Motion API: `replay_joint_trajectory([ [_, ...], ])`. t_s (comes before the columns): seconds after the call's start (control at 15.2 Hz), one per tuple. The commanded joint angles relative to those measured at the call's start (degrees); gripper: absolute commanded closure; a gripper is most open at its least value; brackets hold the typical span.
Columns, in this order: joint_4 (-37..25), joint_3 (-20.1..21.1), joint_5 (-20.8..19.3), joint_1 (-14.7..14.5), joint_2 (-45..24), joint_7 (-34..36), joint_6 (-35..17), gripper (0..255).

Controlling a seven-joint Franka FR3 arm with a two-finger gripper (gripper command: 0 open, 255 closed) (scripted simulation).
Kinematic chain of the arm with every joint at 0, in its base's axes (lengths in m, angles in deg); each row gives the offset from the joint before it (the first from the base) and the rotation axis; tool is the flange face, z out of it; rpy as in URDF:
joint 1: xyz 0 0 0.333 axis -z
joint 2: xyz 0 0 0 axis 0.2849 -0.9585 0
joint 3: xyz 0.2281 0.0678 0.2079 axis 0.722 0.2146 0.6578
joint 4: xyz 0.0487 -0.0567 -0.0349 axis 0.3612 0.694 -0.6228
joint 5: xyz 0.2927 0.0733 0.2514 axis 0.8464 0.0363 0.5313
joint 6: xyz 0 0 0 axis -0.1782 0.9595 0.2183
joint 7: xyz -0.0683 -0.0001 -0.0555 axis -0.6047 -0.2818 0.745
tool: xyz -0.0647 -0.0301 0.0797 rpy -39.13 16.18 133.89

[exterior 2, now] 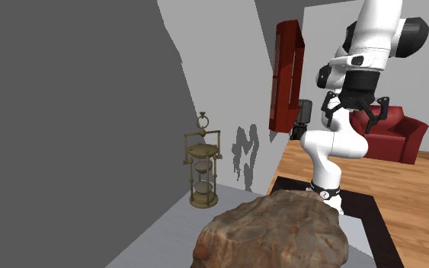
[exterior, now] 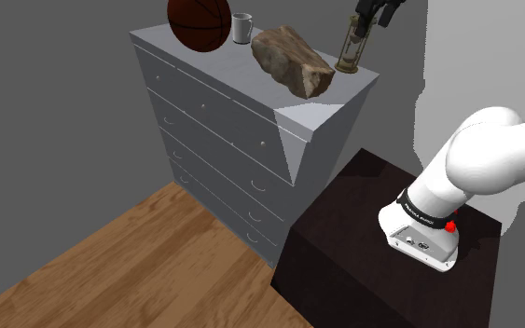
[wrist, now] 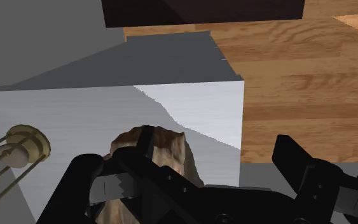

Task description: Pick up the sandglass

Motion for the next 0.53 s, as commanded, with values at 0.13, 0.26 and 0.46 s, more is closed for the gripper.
replay_joint_trajectory([
  [0.13, -2.1, -1.8, -0.8, 1.4, -3.0, -0.3, -0.6, 0],
  [0.26, -4.3, -3.6, -1.5, 2.8, -6.1, -0.6, -1.1, 0],
  [0.46, -7.9, -6.2, -2.3, 4.6, -10.7, -1.0, -1.6, 0],
])
